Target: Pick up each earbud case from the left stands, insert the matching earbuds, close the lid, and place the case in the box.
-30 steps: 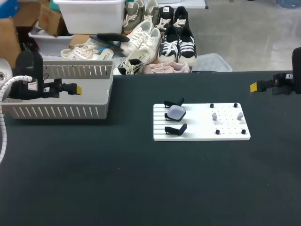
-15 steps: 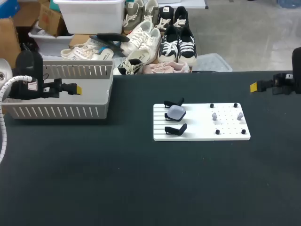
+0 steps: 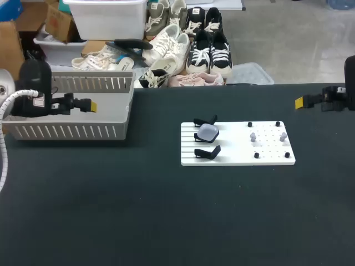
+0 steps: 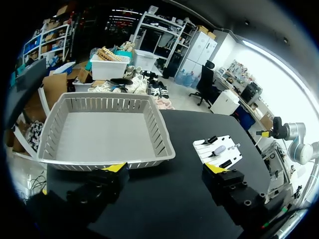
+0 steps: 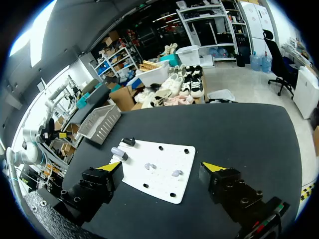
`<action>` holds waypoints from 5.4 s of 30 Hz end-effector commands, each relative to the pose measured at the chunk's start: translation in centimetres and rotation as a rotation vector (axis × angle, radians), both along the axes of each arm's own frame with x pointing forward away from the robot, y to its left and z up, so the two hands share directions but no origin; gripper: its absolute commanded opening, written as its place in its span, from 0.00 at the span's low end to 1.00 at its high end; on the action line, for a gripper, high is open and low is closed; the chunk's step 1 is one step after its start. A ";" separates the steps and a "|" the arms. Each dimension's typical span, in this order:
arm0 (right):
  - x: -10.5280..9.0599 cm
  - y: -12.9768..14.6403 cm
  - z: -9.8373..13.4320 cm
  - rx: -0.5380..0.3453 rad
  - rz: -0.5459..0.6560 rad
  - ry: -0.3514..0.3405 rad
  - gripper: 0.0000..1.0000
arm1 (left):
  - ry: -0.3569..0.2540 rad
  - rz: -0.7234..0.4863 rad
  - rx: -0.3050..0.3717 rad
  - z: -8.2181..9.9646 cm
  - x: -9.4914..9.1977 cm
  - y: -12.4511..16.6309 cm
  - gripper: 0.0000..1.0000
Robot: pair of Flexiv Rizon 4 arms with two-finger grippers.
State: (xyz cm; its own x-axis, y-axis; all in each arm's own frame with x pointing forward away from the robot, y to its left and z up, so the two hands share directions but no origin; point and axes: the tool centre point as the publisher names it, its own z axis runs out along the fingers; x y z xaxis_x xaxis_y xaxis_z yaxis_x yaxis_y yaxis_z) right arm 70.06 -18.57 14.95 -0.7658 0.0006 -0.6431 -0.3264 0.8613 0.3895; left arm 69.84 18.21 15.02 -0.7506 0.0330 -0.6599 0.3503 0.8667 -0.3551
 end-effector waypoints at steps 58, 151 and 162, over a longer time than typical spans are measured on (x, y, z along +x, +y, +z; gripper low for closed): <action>0.1 -0.1 0.0 0.002 0.004 0.001 1.00 | -0.410 -1.081 0.030 -6.4 3.0 -21.0 1.00; 0.1 -0.1 0.0 0.002 0.004 0.001 1.00 | -0.365 -1.082 -0.108 -13.4 3.8 -28.8 0.56; 0.1 -0.1 0.0 0.002 0.004 0.001 1.00 | -0.377 -1.071 -0.097 -13.7 3.7 -29.1 0.17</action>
State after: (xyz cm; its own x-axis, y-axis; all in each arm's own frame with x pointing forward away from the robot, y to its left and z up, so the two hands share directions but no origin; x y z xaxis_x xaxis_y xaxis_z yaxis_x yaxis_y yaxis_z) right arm 70.07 -18.57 14.95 -0.7659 0.0005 -0.6429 -0.3263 0.8613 0.3894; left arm 73.72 -10.75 1.56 -0.1214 0.4781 -0.8699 0.9920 0.0271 -0.1235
